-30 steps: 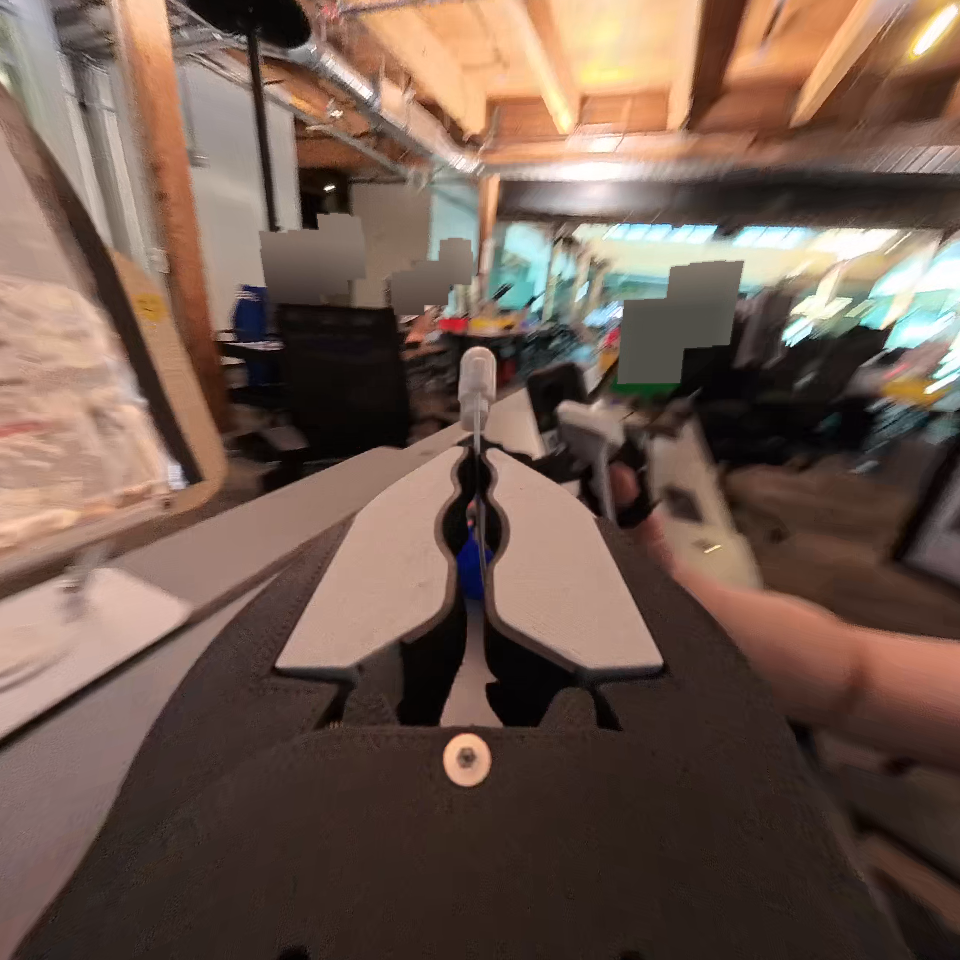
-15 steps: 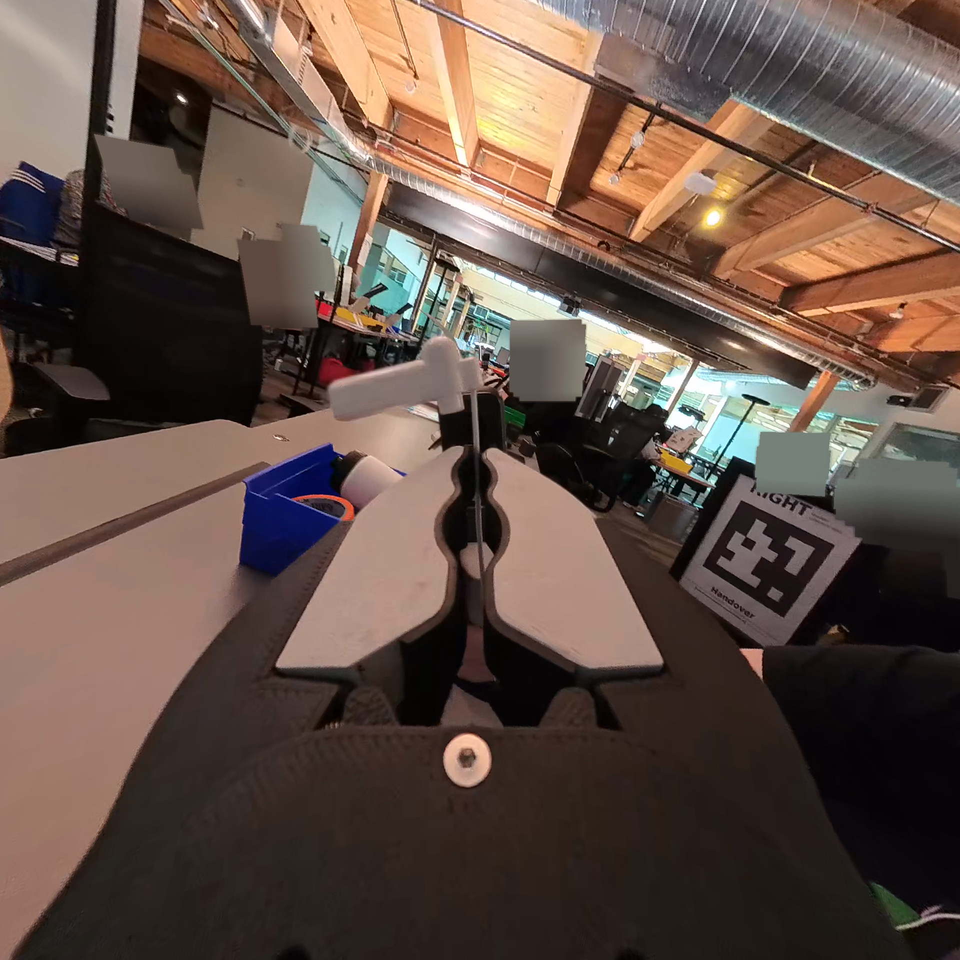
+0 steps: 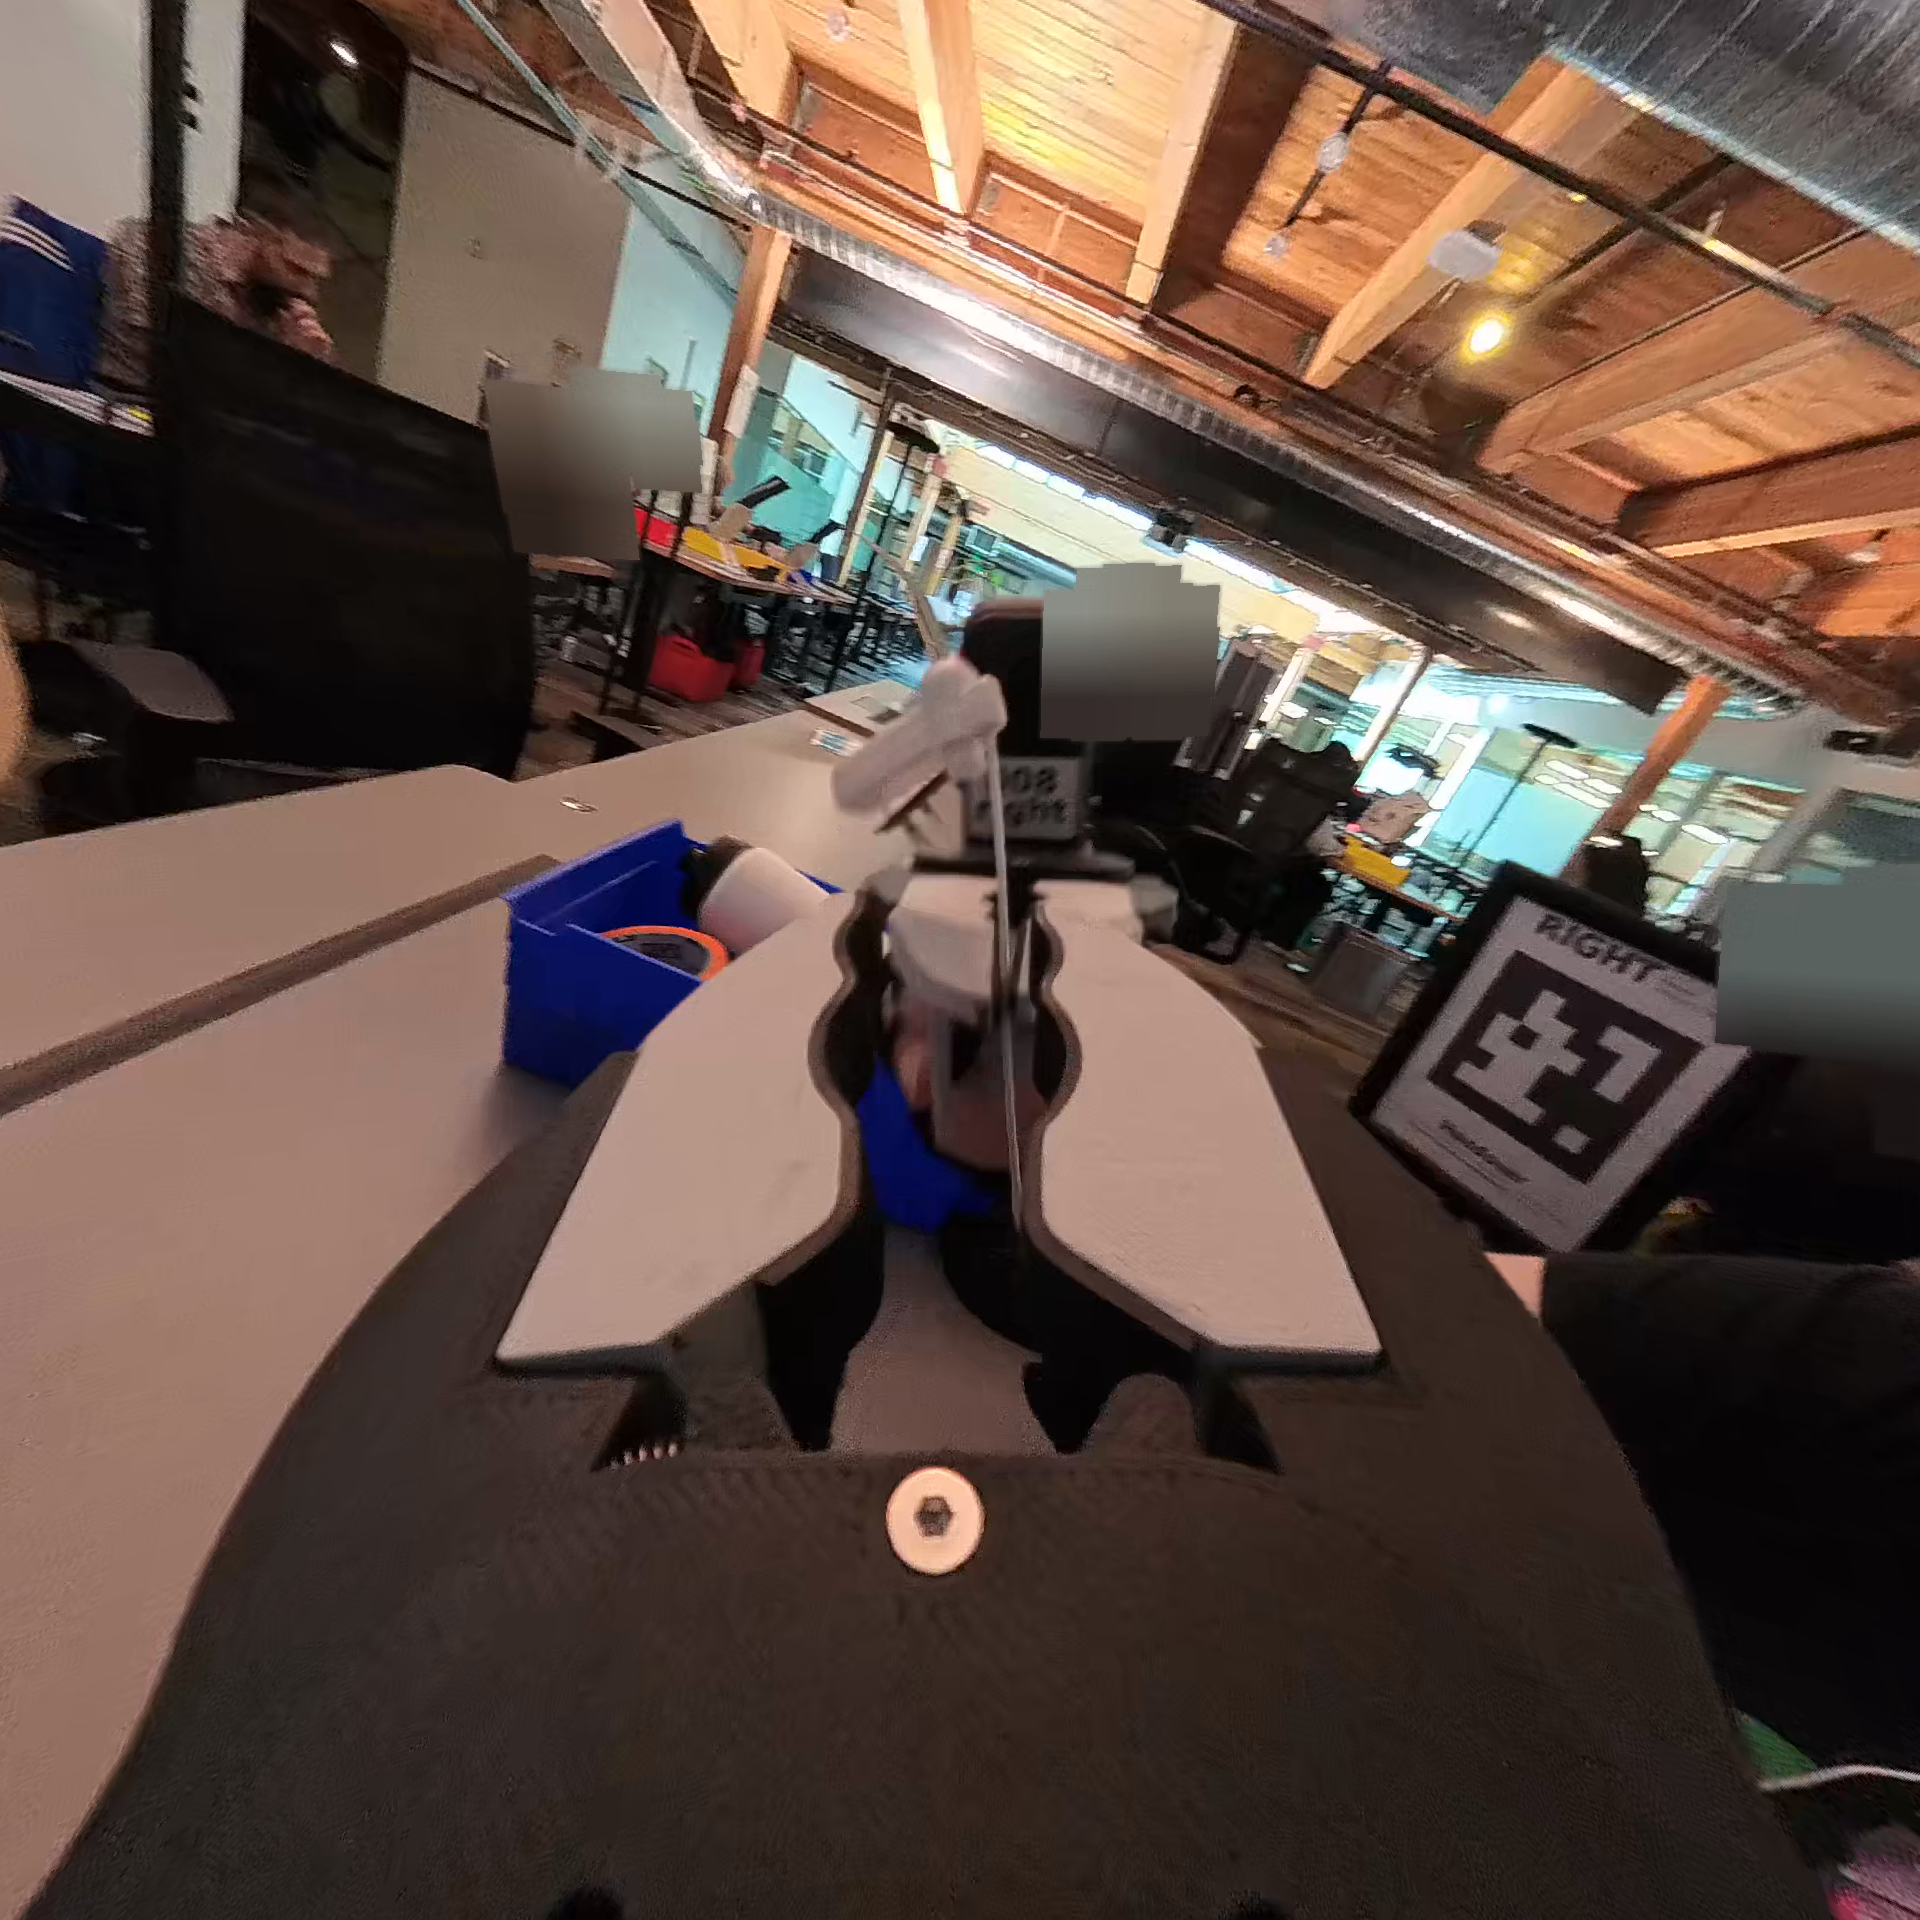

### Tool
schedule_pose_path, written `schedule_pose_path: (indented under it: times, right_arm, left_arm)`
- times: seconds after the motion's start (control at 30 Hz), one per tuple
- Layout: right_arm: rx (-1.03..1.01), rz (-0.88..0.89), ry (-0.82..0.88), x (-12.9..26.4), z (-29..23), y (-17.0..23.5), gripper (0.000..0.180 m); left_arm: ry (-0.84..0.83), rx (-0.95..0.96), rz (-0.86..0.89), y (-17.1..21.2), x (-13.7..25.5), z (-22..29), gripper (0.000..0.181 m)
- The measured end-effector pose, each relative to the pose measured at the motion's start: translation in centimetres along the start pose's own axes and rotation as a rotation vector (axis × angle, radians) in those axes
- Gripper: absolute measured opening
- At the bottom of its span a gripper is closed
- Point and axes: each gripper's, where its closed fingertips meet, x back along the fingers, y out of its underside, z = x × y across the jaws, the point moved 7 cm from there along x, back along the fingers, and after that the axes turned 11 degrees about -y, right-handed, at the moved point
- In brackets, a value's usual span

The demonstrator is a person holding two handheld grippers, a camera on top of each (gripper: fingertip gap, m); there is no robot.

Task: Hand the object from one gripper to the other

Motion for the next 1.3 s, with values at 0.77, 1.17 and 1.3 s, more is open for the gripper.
schedule_pose_path:
  times: [0.77, 1.17, 1.3]
  right_arm:
    - [-0.522, -0.604, 1.190, 30.0, 3.5, 4.0, 0.003]
    - [-0.324, -0.675, 1.258, 27.9, 2.8, 1.7, 0.014]
    - [-0.248, -0.656, 1.277, 27.3, 2.4, 0.5, 0.015]
  left_arm:
    - [-0.078, -0.032, 0.022, -2.8, 2.9, -1.0, 0.019]
    - [-0.362, -0.208, 0.011, -7.7, 11.5, -1.9, 0.025]
    - [-0.724, -0.343, -0.325, -6.3, 15.9, -4.4, 0.036]
